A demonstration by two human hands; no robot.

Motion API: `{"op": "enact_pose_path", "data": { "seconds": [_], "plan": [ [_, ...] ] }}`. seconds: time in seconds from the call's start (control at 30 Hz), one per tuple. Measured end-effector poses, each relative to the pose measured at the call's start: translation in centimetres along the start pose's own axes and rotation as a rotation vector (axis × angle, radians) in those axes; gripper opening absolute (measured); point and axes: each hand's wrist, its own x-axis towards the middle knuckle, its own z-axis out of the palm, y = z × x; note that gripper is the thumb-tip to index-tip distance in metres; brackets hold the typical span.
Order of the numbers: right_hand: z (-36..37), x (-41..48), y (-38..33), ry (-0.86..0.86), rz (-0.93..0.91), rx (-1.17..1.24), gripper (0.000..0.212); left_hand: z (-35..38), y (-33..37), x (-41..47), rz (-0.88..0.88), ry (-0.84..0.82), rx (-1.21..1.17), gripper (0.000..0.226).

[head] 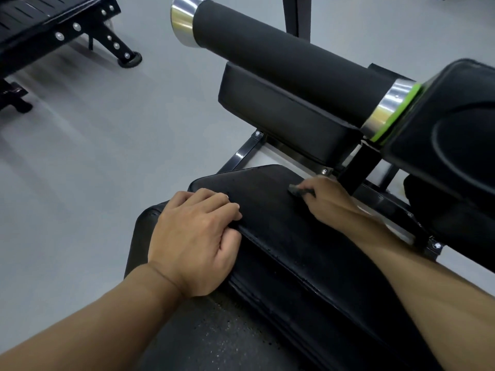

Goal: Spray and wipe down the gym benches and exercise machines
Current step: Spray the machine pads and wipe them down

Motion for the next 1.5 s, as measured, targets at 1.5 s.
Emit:
{"op": "enact_pose_path", "data": {
  "seconds": [1.5],
  "plan": [
    [-2.3,-9.1,-3.1,-0.074,-0.228,0.126,0.028,-0.1,-0.2,-0.2,0.014,0.001,0.000,0.038]
  ]
}}
